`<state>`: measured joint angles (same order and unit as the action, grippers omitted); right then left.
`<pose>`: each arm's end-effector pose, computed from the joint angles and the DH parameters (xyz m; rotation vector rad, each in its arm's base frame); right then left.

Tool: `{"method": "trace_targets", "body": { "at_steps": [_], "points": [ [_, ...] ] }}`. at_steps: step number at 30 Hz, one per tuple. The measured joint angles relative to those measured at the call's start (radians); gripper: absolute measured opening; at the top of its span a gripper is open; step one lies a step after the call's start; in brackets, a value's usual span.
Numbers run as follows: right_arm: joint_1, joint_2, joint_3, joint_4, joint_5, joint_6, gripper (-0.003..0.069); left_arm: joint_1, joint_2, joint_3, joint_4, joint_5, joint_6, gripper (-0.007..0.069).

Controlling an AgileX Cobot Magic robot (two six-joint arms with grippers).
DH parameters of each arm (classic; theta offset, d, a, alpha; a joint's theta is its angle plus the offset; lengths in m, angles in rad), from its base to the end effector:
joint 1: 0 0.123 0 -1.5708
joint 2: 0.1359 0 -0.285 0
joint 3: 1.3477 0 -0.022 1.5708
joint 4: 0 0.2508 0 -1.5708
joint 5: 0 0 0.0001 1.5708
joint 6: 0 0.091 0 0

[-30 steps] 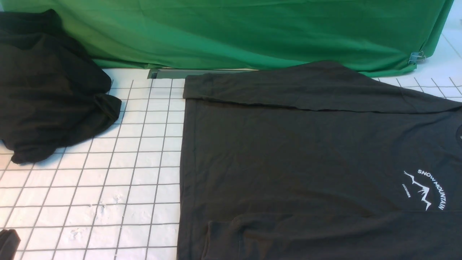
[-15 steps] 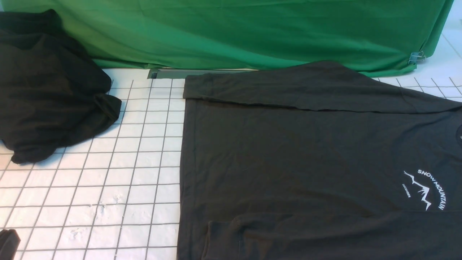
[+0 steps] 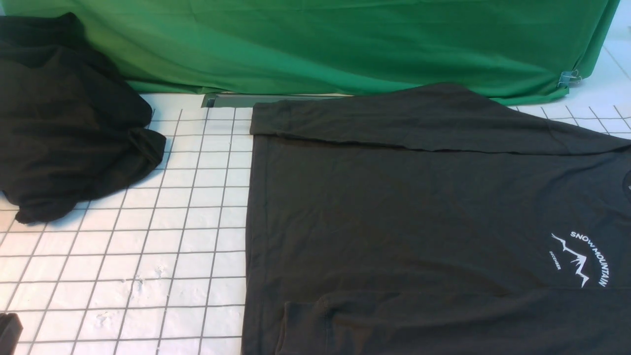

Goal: Fold a long-sleeved shirt over a white checkered tablecloth.
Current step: 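Grasp the left edge of the dark T-shirt lying flat on the table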

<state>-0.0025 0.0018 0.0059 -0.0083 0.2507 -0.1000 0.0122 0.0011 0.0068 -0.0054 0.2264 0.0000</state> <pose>0.0556 -0.0003 0.1884 -0.0904 1.7404 -0.0829 0.0559 0.0006 0.1903 -0.0141 1.7178 0.0041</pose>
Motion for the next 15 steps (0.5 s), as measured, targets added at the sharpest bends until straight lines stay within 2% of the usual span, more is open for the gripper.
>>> {"method": "trace_targets", "body": {
  "at_steps": [15],
  "points": [
    [0.000, 0.000, 0.000, 0.000, -0.009, 0.000, 0.0246, 0.000, 0.000, 0.000, -0.001, 0.000, 0.000, 0.0003]
  ]
}}
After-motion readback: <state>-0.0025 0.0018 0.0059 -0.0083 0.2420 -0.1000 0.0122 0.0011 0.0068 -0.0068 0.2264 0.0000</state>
